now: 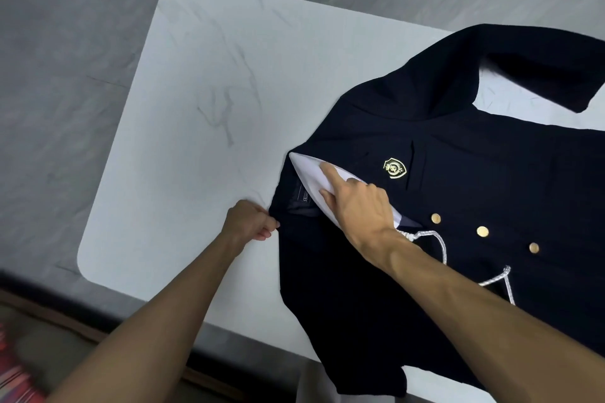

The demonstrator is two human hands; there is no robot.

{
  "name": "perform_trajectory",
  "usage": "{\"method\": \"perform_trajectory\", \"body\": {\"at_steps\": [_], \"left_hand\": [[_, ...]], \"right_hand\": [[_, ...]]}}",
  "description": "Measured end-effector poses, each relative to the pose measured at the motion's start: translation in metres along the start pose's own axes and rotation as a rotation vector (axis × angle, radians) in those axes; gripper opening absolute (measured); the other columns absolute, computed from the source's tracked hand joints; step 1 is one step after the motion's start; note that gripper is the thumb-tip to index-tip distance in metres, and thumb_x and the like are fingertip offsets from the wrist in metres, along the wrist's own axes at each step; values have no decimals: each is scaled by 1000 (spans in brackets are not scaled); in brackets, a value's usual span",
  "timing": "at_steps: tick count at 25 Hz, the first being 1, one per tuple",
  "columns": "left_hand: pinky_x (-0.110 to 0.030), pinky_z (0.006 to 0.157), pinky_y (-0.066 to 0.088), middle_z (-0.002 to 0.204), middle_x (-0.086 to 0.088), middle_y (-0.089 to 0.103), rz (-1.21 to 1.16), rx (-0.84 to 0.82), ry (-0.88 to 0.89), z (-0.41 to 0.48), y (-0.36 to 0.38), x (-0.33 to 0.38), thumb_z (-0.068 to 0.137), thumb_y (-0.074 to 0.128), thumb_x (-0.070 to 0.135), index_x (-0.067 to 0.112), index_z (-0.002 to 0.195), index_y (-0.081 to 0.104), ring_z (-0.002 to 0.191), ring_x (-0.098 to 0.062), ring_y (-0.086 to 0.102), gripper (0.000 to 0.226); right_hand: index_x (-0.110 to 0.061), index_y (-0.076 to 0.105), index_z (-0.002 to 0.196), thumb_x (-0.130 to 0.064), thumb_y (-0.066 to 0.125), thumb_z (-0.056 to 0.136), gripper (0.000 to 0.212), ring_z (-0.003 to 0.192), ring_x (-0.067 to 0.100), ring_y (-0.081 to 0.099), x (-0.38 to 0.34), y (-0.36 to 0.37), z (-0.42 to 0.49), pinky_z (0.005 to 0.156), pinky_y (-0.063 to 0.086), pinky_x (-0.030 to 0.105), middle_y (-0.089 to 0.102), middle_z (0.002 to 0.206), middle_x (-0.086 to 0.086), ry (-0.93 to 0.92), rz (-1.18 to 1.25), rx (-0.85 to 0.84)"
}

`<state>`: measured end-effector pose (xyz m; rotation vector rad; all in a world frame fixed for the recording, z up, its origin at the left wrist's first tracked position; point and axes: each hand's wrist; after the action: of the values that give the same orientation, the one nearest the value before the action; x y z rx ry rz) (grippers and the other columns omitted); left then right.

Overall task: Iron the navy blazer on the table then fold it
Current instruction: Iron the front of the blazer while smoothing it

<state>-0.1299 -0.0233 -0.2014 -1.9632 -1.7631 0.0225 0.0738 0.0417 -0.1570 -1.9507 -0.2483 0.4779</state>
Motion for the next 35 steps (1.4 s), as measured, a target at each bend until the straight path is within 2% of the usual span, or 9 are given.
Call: {"method": "perform_trajectory", "body": {"at_steps": [5,7,11,14,21,24,27,30,35], "left_hand": [[-37,77,59,72,-16,69,171,18,-29,2,-1,10,69,81,0,-1,75,70,60,-21,62,13],[-37,78,57,82,-9,71,373,58,30,1,0,14,67,83,8,6,88,68,71,-22,64,27],[-29,98,40,139,-6,49,420,307,542,-6,29,42,79,62,-1,16,138,48,124,-22,48,62],[-32,122,18,164,-4,17,616,290,787,1,61,68,96,48,5,13,157,17,151,-19,16,69],[-33,124,2,166,-10,1,936,325,795,14,71,69,102,39,9,6,157,5,153,-23,1,65],[-33,110,38,150,-10,44,611,377,837,10,77,82,103,39,16,20,135,53,130,-21,47,35],[-25,79,48,109,2,60,459,385,892,24,84,105,98,47,9,21,101,62,91,-15,58,20],[-37,86,53,116,-5,59,732,218,1157,52,87,133,91,60,-5,12,123,64,101,-20,59,37],[-34,106,41,147,-10,37,1082,101,1276,67,80,158,83,78,26,15,154,32,129,-25,42,85]], "right_hand": [[-27,44,138,-40,54,97,44,50,29,57,22,11,-32,48,29,31,61,63,3,117,1,34],[-32,34,143,-42,41,102,43,60,29,59,40,-3,-48,56,33,33,63,72,3,168,89,-36],[-35,28,144,-39,34,103,42,71,31,60,51,-25,-27,63,37,36,63,79,5,249,250,25],[-28,26,146,-34,36,103,45,77,33,61,40,-19,7,63,38,37,64,83,10,225,225,12],[-30,20,147,-27,38,104,47,80,28,65,59,-11,-22,62,35,35,67,93,5,314,41,-66],[-35,27,144,-37,35,102,42,70,30,60,87,-36,-42,63,37,35,66,81,4,334,180,-59],[-36,37,137,-45,37,100,38,66,33,58,115,-57,-21,60,37,35,65,75,5,293,114,72],[-34,44,131,-48,40,99,35,75,39,61,142,-68,17,61,36,36,68,83,11,272,50,111],[-34,42,131,-50,35,100,35,78,39,62,173,-60,42,62,35,35,66,85,13,265,-58,74]]}}
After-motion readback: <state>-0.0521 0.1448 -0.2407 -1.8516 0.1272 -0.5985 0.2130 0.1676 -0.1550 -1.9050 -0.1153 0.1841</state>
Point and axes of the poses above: each hand's wrist, its own z-axis towards the middle knuckle, its own y-axis out of the palm, x = y × z
